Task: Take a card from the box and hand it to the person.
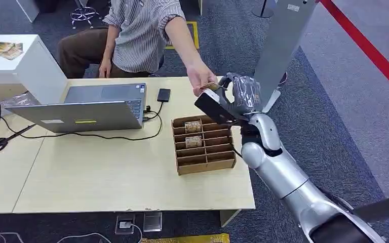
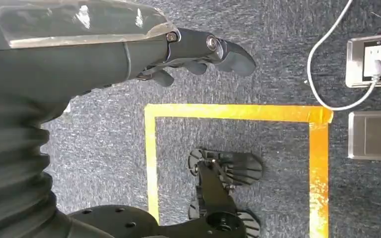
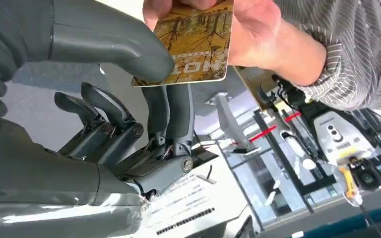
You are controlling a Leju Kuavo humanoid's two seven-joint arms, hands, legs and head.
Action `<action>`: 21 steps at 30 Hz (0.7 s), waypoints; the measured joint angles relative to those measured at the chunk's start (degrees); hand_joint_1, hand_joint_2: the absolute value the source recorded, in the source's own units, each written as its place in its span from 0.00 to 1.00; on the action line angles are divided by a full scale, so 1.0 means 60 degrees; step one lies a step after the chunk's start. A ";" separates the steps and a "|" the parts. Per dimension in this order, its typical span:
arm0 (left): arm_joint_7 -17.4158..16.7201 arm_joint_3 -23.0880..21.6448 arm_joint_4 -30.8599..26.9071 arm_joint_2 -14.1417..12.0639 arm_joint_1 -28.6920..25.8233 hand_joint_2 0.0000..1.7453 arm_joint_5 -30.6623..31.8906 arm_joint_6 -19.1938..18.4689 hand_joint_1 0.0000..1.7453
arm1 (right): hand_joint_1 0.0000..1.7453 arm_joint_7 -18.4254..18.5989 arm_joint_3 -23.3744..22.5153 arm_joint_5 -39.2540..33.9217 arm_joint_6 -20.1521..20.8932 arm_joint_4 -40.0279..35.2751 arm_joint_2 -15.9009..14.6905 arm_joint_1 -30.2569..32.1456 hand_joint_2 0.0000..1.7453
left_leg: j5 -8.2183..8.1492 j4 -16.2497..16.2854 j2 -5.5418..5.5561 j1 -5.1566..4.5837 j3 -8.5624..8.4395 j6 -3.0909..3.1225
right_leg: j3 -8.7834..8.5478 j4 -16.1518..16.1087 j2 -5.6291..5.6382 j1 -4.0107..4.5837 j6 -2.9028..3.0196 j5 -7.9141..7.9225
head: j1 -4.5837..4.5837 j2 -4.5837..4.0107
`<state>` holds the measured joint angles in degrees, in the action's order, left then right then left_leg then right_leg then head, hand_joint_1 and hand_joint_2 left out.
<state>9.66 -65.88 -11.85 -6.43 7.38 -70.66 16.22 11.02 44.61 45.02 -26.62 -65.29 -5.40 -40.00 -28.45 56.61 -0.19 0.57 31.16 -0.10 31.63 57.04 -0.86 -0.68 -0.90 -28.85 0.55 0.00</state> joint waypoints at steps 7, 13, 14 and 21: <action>-0.0102 -0.0011 0.0000 0.0000 -0.0032 0.00 0.0029 0.0069 0.00 | 0.00 0.0018 0.0098 -0.0269 -0.0142 0.0262 0.0069 -0.0080 1.00 | -0.0001 0.0000 0.0000 0.0000 0.0000 0.0000 | 0.0003 0.0000 0.0003 0.0000 0.0000 0.0000 | 0.0007 0.0000; 0.0051 -0.0011 0.0000 0.0000 -0.0103 0.00 -0.0087 0.0011 0.00 | 0.00 0.0025 0.0222 -0.0454 -0.0266 0.0448 0.0080 -0.0182 1.00 | -0.0001 0.0000 0.0000 0.0000 -0.0001 0.0000 | 0.0002 0.0000 0.0003 0.0000 0.0000 0.0000 | -0.0004 0.0000; 0.0051 -0.0011 0.0000 0.0000 -0.0119 0.00 -0.0098 0.0015 0.00 | 0.00 0.0029 0.0240 -0.0495 -0.0292 0.0477 0.0080 -0.0184 1.00 | -0.0001 0.0000 0.0000 0.0000 -0.0001 0.0000 | 0.0002 0.0000 0.0003 0.0000 0.0000 0.0000 | -0.0004 0.0000; 0.0058 -0.0007 0.0000 0.0000 -0.0189 0.00 -0.0244 0.0149 0.00 | 0.00 -0.0484 0.0255 -0.2136 -0.0313 0.0266 0.0065 0.0005 1.00 | 0.0000 0.0000 -0.0001 0.0000 -0.0006 0.0000 | 0.0004 -0.0001 0.0004 0.0000 0.0000 0.0000 | 0.0000 0.0000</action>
<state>10.01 -65.92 -11.85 -6.43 6.25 -72.13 17.11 8.11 46.14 32.21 -28.50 -63.69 -5.01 -39.97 -28.45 56.62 -0.20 0.57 31.13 -0.11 31.65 57.04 -0.83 -0.68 -0.90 -28.85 0.55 0.00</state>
